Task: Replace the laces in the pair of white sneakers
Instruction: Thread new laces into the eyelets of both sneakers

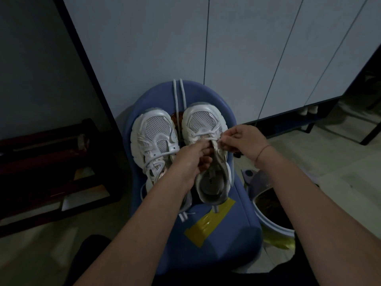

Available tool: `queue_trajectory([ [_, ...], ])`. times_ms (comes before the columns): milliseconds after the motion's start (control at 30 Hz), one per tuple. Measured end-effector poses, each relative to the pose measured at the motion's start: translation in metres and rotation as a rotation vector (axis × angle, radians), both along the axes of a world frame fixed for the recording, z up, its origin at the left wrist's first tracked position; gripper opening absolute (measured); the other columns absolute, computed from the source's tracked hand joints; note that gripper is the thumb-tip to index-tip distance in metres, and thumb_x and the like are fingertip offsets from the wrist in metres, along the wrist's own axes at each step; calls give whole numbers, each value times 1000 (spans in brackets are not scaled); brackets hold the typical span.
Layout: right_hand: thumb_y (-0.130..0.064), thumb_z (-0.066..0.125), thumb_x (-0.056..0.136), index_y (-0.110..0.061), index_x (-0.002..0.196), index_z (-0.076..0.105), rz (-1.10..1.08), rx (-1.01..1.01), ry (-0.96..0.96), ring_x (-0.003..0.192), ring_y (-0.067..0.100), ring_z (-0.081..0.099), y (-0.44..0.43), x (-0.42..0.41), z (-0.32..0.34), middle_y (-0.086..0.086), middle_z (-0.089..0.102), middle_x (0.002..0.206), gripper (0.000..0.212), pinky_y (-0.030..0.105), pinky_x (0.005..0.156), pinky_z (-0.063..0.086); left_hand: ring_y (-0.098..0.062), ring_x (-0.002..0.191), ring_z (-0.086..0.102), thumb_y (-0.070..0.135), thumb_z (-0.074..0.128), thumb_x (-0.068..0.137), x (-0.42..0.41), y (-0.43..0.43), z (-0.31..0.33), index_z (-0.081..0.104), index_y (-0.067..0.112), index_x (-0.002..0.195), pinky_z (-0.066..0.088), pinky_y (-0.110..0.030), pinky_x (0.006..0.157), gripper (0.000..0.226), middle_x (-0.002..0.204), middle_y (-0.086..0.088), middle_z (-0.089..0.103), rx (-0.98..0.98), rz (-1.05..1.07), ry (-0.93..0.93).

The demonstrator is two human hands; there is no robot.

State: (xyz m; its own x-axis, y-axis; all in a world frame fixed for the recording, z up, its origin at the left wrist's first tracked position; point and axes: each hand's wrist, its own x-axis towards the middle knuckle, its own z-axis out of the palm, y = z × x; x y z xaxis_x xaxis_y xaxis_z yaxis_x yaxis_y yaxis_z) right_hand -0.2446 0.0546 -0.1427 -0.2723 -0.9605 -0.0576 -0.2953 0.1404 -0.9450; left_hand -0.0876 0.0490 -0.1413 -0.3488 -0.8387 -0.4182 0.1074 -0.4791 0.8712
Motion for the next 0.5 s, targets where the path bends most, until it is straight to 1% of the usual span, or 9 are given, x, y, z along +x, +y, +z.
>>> queue_trajectory([
  [33,-2,64,86,5,94,65,16,5,-3,49,2,62,1,-2,1,-1,67,60,11,12,54,51,-6,56,48,31,40,105,0,0,0,64,17,91,40,-17,55,31,83,2,67,-2,-3,-3],
  [100,-1,63,86,6,94,66,31,-3,64,49,3,62,0,-1,1,2,67,63,10,11,54,51,-6,55,50,31,38,105,0,0,0,63,17,91,40,-17,54,31,81,2,68,-2,-10,-7],
  [167,-3,65,86,1,90,68,37,-9,163,54,10,62,-2,3,0,11,68,71,7,12,57,52,-5,51,52,30,38,105,-1,1,0,63,17,90,40,-16,50,32,72,4,68,-2,-7,5],
  [200,-5,67,85,-2,87,69,34,-13,201,56,11,62,-3,4,-1,12,68,75,4,13,59,53,-4,48,53,29,38,105,-2,0,-1,63,16,89,40,-15,48,33,66,5,67,-3,-1,13],
  [267,-7,69,83,-8,81,69,15,-43,242,59,9,60,-3,6,-2,8,68,77,3,18,65,55,-3,44,52,27,38,105,-3,1,-1,63,14,86,39,-14,45,34,57,5,64,-13,4,20],
  [333,-13,73,81,-11,78,68,0,-67,256,60,0,57,-1,5,-3,-1,66,76,6,15,62,51,-4,43,53,26,36,105,-4,1,-1,63,13,85,41,-14,45,36,54,4,63,-29,-11,16],
  [367,-20,74,80,-11,79,67,4,-57,266,61,-1,56,0,6,-3,-5,64,75,11,14,59,48,-4,44,54,27,35,106,-4,0,-1,63,13,85,42,-14,46,38,55,4,63,-39,-24,14],
  [433,-32,78,75,-10,87,62,23,3,265,69,2,52,2,7,-7,-6,59,78,30,14,60,42,-6,45,56,27,34,106,-4,1,0,64,11,85,45,-15,46,39,54,3,63,-42,-39,22],
  [500,-32,81,70,-12,95,54,37,56,241,71,3,49,3,9,-11,-3,53,83,42,10,58,38,-6,44,57,27,35,106,-4,0,-1,63,11,87,47,-15,45,38,55,2,63,-31,-46,33],
])
